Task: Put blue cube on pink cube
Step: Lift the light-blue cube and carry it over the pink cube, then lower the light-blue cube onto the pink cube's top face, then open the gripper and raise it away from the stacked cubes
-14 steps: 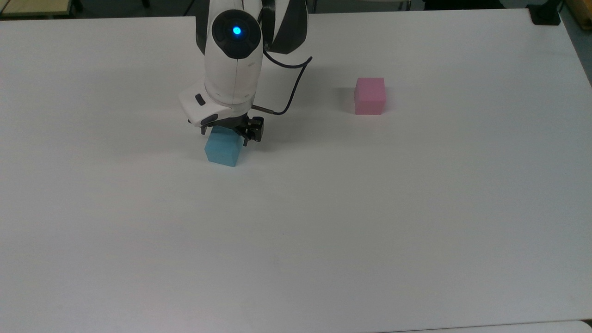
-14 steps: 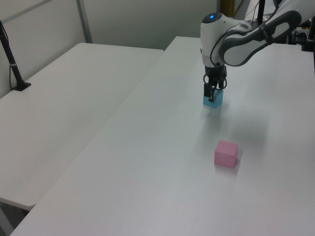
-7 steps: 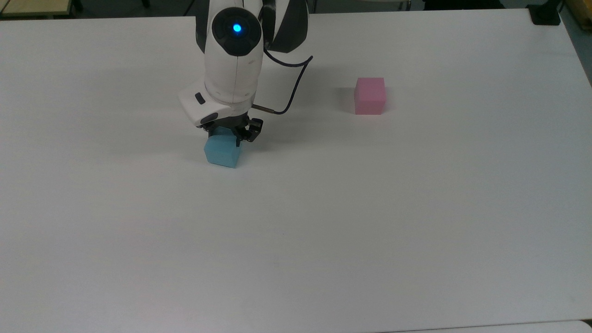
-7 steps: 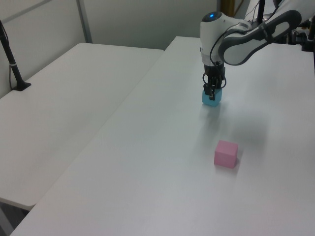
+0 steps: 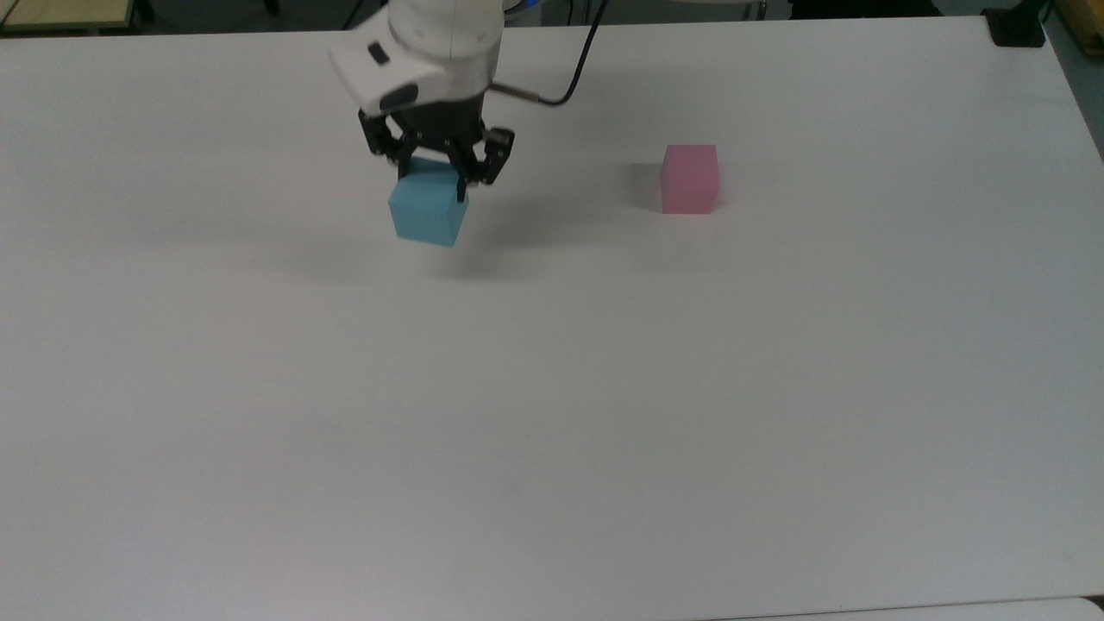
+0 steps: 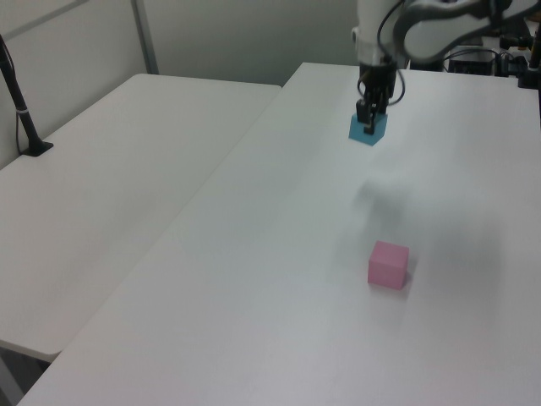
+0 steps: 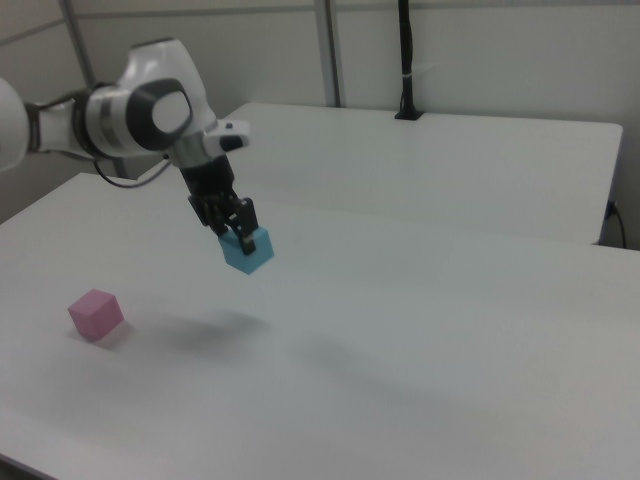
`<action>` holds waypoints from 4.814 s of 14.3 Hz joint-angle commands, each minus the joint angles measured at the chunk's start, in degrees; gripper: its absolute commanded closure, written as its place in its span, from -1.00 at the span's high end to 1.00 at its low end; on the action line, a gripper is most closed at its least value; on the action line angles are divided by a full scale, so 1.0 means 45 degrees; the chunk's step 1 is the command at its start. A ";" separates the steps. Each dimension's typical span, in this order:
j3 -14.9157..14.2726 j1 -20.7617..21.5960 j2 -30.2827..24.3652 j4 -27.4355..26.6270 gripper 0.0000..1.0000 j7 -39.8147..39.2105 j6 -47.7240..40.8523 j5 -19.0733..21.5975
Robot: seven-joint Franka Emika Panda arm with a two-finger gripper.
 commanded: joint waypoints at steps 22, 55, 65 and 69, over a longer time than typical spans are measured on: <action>0.5253 0.0163 -0.2410 -0.1942 -0.08 0.2313 -0.0926 0.2768; 0.5997 -0.0279 -0.0982 -0.1581 1.00 0.6517 -0.0872 -0.0358; 0.2195 -0.1244 -0.2077 0.0883 1.00 0.1466 -0.2733 0.0832; -0.0422 0.0099 -0.2098 0.1550 1.00 -0.1584 -0.2794 0.1538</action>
